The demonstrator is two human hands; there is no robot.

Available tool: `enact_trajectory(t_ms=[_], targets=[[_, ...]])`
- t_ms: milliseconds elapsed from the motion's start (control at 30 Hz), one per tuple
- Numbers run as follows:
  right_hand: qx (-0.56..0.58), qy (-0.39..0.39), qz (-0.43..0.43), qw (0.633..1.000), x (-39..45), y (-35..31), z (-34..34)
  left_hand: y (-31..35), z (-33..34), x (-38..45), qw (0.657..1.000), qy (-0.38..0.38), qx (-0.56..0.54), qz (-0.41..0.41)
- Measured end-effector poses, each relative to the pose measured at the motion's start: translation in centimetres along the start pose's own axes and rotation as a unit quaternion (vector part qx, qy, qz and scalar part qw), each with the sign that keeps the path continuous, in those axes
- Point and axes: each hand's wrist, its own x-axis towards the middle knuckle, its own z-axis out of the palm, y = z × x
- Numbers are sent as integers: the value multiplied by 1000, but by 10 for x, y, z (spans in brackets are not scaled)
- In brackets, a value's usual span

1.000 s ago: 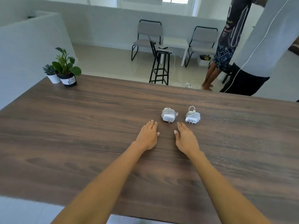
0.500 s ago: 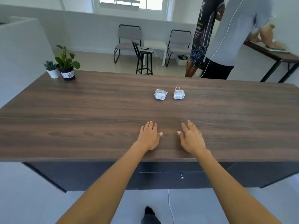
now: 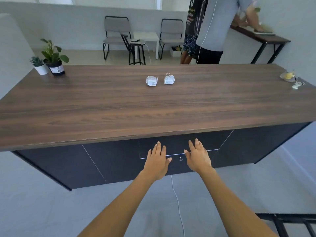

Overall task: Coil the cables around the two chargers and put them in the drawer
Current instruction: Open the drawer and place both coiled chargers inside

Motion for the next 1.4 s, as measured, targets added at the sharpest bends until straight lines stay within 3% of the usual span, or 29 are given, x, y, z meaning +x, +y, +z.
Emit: enact_trajectory(t_ms=[133,500,667,833,933,1000,1067,1167,1267,1400], targets=[[-16,-52,7,998,1,27,20,2,28,6,997,-56,43,-40],[-21,-141,-47,989,48,83,94,18,105,48,985,-95,77,-120],[13,-148,-29,988,83,110,163,19,166,93,993,-29,45,-102],[66,-122,-22,990,137,124,240,-19,227,150,981,118,148,37],[105,-115,1,988,173,127,280,-38,234,189,932,166,288,145],[117,-95,19,988,195,132,302,-48,231,221,861,200,410,223],[129,-86,21,988,213,136,324,-56,223,248,813,236,476,238],[172,-61,22,983,225,134,355,-77,213,278,741,299,546,251],[213,13,20,977,233,127,375,-93,200,295,674,318,598,296],[265,88,71,958,249,124,384,-99,192,306,627,329,621,337]])
